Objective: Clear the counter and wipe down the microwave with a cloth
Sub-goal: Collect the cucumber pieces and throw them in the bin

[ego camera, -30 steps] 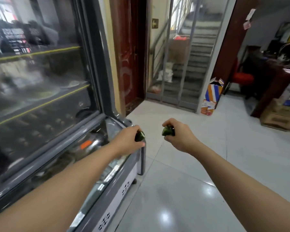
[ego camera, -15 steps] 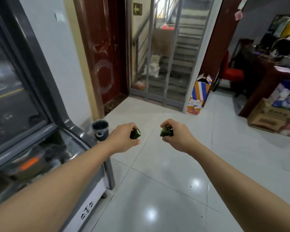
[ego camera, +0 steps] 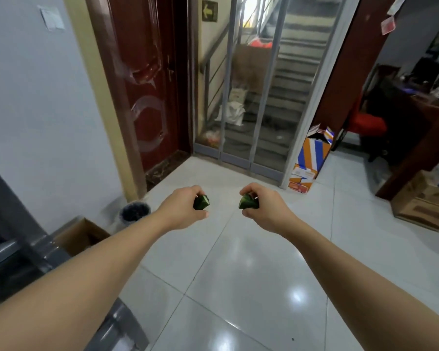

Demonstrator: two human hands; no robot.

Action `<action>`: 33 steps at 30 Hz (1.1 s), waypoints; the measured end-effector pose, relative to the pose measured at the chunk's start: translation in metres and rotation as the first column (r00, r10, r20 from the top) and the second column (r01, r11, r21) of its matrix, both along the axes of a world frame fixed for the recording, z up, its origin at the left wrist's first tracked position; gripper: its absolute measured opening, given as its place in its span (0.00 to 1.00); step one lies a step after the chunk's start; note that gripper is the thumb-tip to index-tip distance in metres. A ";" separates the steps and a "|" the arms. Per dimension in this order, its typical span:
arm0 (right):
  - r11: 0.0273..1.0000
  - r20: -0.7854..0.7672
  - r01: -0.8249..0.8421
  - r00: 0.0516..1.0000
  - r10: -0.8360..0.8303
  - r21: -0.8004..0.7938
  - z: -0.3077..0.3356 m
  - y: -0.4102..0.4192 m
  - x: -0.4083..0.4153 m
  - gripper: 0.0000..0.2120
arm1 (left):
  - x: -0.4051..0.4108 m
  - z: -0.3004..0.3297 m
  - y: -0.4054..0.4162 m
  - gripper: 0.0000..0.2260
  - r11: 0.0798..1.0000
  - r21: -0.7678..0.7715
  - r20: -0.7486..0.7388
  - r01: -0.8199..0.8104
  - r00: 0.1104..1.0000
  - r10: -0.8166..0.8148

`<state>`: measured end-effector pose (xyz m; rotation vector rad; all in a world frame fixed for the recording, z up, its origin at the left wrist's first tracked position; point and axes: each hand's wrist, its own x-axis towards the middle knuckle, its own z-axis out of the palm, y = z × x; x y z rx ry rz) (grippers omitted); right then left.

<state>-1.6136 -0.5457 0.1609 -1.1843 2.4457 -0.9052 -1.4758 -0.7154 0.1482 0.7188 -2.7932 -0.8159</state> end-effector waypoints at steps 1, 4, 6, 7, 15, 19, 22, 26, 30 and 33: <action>1.000 0.003 -0.007 1.000 0.007 -0.001 0.000 -0.011 -0.014 0.18 | -0.013 0.001 -0.011 0.16 1.000 -0.003 0.001 -0.016 1.000 0.016; 1.000 0.011 -0.026 1.000 0.026 0.001 -0.001 -0.044 -0.055 0.18 | -0.049 0.002 -0.040 0.16 0.999 -0.009 0.009 -0.044 0.999 0.044; 0.999 0.013 -0.046 0.999 0.046 0.010 -0.002 -0.068 -0.083 0.18 | -0.072 0.000 -0.058 0.15 0.998 -0.019 0.024 -0.057 0.998 0.058; 0.998 0.008 -0.058 0.998 0.058 0.013 -0.002 -0.079 -0.096 0.18 | -0.083 0.000 -0.068 0.15 0.997 -0.021 0.024 -0.072 0.997 0.073; 0.973 -0.043 -0.231 0.972 0.231 0.004 0.002 -0.179 -0.225 0.18 | -0.191 0.002 -0.139 0.15 0.973 -0.046 0.028 -0.228 0.973 0.229; 0.941 -0.027 -0.335 0.941 0.336 0.035 0.003 -0.227 -0.289 0.18 | -0.242 0.005 -0.163 0.15 0.940 -0.053 0.040 -0.337 0.940 0.339; 0.909 -0.029 -0.411 0.910 0.413 0.064 0.003 -0.262 -0.327 0.18 | -0.271 0.006 -0.178 0.16 0.918 -0.069 0.067 -0.391 0.916 0.395; 0.874 -0.011 -0.483 0.875 0.484 0.058 0.000 -0.307 -0.360 0.18 | -0.298 0.004 -0.207 0.16 0.880 -0.057 0.107 -0.471 0.874 0.475; 0.835 -0.025 -0.548 0.835 0.550 0.046 -0.003 -0.361 -0.386 0.18 | -0.319 -0.002 -0.249 0.17 0.843 -0.026 0.100 -0.537 0.838 0.537; 0.815 -0.015 -0.579 0.815 0.580 0.029 -0.007 -0.408 -0.404 0.18 | -0.339 -0.008 -0.292 0.16 0.819 -0.030 0.068 -0.573 0.816 0.574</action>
